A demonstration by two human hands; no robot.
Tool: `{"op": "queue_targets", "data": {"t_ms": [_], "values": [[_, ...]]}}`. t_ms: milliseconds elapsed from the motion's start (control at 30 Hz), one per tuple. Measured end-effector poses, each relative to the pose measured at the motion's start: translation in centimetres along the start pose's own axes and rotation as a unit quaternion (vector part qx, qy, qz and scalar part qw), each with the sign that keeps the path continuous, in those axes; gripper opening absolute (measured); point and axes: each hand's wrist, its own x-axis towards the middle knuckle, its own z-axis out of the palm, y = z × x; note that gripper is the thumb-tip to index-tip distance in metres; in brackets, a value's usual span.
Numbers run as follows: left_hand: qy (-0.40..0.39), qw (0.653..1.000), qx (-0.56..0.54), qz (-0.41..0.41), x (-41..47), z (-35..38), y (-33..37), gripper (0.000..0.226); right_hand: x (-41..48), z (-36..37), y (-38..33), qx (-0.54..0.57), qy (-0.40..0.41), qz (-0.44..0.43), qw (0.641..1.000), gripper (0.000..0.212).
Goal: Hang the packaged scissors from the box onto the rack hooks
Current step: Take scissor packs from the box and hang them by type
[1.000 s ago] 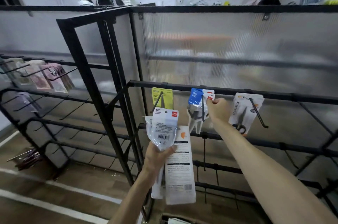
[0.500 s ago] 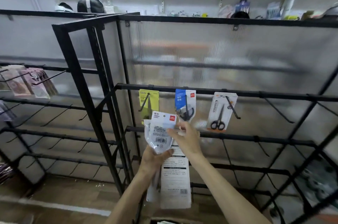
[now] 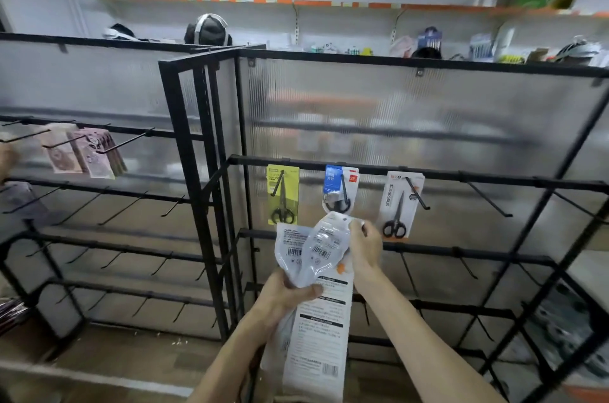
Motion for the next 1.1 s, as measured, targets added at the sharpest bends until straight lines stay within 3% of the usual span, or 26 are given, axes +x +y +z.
{"op": "queue_targets", "data": {"t_ms": [167,300,500,667,700,767,800,900,967,1033,1100], "values": [[-0.049,0.999,0.005,-0.008,-1.3,-0.8,-0.1,0.045,1.2,-2.4,-2.0,0.142,0.091,0.049,0.984,0.010],[-0.060,0.998,-0.018,-0.012,-1.4,-0.9,-0.3,0.052,1.8,-4.6,-3.5,0.260,0.019,0.075,0.963,0.010],[-0.103,0.995,-0.003,0.010,-1.8,0.4,0.6,0.053,0.0,-3.9,-2.9,0.292,-0.057,0.088,0.951,0.010],[-0.128,0.992,0.007,0.019,-2.2,0.3,0.9,0.048,0.1,-4.4,-2.0,0.291,-0.183,0.106,0.933,0.062],[-0.131,0.991,0.008,0.016,-2.3,0.2,0.9,0.046,0.1,-4.3,-2.0,0.304,-0.196,0.118,0.925,0.057],[-0.137,0.990,0.010,0.013,-2.4,0.2,0.9,0.044,0.0,-3.9,-2.2,0.302,-0.202,0.142,0.921,0.027],[-0.140,0.990,0.009,0.012,-2.4,0.2,0.9,0.045,-0.2,-3.7,-2.3,0.296,-0.198,0.146,0.923,0.018],[-0.131,0.991,0.001,0.002,-2.4,-0.3,0.4,0.053,-0.1,-4.1,-2.4,0.239,-0.197,0.118,0.943,0.036],[-0.122,0.992,-0.003,-0.005,-2.3,-0.8,0.0,0.057,-0.3,-4.6,-2.5,0.106,-0.194,0.066,0.973,0.043],[-0.132,0.991,-0.007,-0.010,-2.3,-1.1,-0.4,0.058,-0.7,-4.8,-2.2,-0.079,-0.210,-0.008,0.974,0.036],[-0.147,0.989,-0.017,-0.013,-2.4,-1.0,-0.6,0.055,-1.3,-4.8,-1.8,-0.110,-0.230,0.006,0.967,0.035]]}}
